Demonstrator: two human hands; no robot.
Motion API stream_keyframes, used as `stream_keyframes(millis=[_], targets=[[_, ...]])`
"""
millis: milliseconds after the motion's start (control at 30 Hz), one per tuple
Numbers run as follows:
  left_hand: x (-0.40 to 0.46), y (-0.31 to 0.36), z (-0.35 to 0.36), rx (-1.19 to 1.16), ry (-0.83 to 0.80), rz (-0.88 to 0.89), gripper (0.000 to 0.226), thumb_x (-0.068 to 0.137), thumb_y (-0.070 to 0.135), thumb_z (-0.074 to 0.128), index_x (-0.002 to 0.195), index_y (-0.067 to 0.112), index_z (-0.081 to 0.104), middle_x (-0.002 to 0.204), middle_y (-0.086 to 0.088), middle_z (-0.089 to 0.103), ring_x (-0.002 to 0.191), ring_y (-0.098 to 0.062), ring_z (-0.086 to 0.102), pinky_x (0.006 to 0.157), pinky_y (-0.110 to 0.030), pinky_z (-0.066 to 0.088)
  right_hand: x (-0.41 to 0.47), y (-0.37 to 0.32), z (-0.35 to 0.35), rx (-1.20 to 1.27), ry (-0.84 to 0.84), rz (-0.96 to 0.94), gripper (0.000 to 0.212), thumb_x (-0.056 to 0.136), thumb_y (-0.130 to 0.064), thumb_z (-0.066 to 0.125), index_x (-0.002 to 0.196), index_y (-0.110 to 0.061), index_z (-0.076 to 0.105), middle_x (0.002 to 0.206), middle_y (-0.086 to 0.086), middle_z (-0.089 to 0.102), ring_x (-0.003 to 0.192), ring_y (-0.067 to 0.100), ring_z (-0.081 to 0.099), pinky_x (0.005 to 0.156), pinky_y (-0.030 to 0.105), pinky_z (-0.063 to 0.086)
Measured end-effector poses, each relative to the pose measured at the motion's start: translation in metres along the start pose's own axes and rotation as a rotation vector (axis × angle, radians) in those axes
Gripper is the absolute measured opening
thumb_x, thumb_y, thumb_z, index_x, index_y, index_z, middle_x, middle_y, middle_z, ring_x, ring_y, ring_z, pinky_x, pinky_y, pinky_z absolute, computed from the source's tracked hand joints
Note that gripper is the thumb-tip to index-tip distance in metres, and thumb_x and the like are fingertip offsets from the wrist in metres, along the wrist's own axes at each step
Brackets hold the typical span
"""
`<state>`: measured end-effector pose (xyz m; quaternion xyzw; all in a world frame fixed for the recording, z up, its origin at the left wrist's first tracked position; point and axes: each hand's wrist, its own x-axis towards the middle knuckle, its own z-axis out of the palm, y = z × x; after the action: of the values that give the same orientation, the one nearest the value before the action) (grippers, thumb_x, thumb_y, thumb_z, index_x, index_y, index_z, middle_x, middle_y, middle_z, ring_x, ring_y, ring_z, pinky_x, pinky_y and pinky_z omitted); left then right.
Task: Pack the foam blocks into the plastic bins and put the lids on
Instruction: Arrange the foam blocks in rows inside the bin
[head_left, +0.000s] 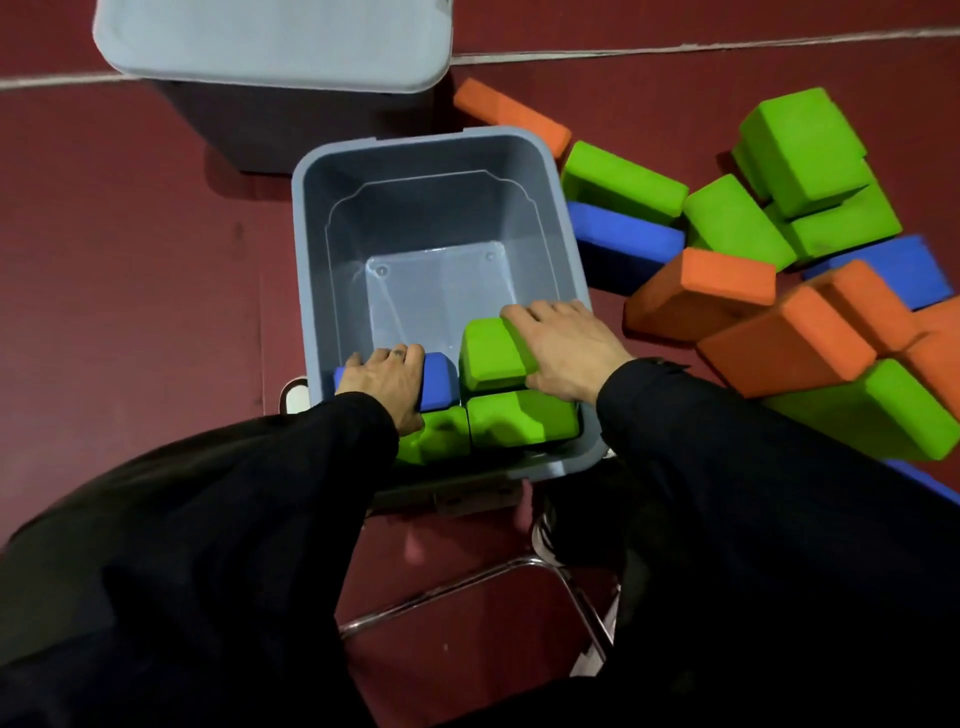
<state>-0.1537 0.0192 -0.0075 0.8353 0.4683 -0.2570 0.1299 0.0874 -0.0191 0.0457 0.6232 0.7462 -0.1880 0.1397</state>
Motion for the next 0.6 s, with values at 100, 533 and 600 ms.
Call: stream_keyframes(millis=[100, 533, 600], targets=[[0.003, -0.004, 0.006, 0.017, 0.012, 0.043, 0.097, 0.076, 0.05, 0.068, 0.152, 0.018, 0.018, 0.143, -0.009, 0.046, 0.127, -0.032, 0.049, 0.104, -0.053, 0.04, 0.008, -0.007, 0.019, 0.018, -0.024, 0.02, 0.072, 0.076, -0.016, 0.073, 0.139, -0.019, 0.039, 0.134, 0.01, 0.055, 0.126, 0.036, 0.051, 0.111, 0.056, 0.036], [0.021, 0.009, 0.027, -0.132, 0.051, 0.011, 0.094, 0.08, 0.044, 0.052, 0.159, 0.016, 0.01, 0.161, -0.011, 0.022, 0.151, -0.031, 0.014, 0.117, -0.067, 0.012, 0.04, -0.012, 0.082, 0.125, -0.05, 0.12, 0.104, 0.083, -0.046, 0.06, 0.163, -0.023, -0.002, 0.171, 0.013, -0.005, 0.156, 0.037, -0.012, 0.123, 0.058, -0.009], [0.024, 0.009, 0.029, -0.173, 0.108, 0.028, 0.09, 0.078, 0.049, 0.044, 0.157, 0.015, 0.017, 0.16, -0.008, 0.027, 0.151, -0.029, 0.018, 0.117, -0.067, 0.011, 0.046, -0.005, 0.087, 0.187, -0.059, 0.143, 0.098, 0.088, -0.063, 0.053, 0.163, -0.027, 0.001, 0.171, 0.011, -0.003, 0.157, 0.035, -0.009, 0.123, 0.059, -0.009]])
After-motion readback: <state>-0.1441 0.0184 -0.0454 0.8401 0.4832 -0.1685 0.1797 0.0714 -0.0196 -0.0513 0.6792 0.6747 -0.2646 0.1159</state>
